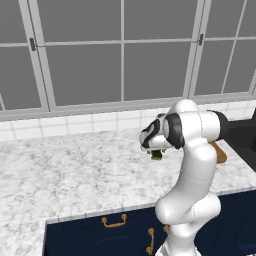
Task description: Pick up the sponge from the counter and clean the cutting board by briefly scrubbing or pressing down on the cutting board. Once finished, release the sponge.
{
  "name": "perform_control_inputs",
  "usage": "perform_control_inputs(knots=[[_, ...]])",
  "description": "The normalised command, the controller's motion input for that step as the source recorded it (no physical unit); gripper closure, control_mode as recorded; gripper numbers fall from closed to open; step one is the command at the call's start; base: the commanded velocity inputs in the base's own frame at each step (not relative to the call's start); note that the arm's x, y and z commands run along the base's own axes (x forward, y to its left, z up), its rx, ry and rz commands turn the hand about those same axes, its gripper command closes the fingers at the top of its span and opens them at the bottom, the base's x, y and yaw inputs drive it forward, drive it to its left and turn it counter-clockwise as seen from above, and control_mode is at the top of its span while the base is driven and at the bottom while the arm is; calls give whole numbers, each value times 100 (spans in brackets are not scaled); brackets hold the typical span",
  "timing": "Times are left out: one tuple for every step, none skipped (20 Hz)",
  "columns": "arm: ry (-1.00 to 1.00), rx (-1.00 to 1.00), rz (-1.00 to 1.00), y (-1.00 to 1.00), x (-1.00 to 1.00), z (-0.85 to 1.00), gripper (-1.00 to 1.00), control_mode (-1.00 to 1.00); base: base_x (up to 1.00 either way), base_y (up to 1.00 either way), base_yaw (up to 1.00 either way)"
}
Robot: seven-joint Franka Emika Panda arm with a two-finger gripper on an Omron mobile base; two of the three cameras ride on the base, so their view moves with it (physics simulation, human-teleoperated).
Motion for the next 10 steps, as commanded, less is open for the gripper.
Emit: perform_control_inputs(knots=[[0,0,0,0,4,-6,-100,-100,0,0,0],[-5,0,0,0,0,1,-100,-100,0,0,0],[-9,0,0,0,-3,28,-100,-100,0,0,0],[-14,0,0,0,-19,61,-100,-100,0,0,0],[-11,0,0,0,-24,70,-100,-100,0,0,0],[-12,0,0,0,-29,75,-100,-100,0,0,0],[-13,0,0,0,-36,87,-100,-100,0,0,0],[-15,0,0,0,-34,98,-100,-100,0,0,0],[-15,0,0,0,-36,100,-100,-100,0,0,0],[-16,0,0,0,-33,100,-100,-100,0,0,0]])
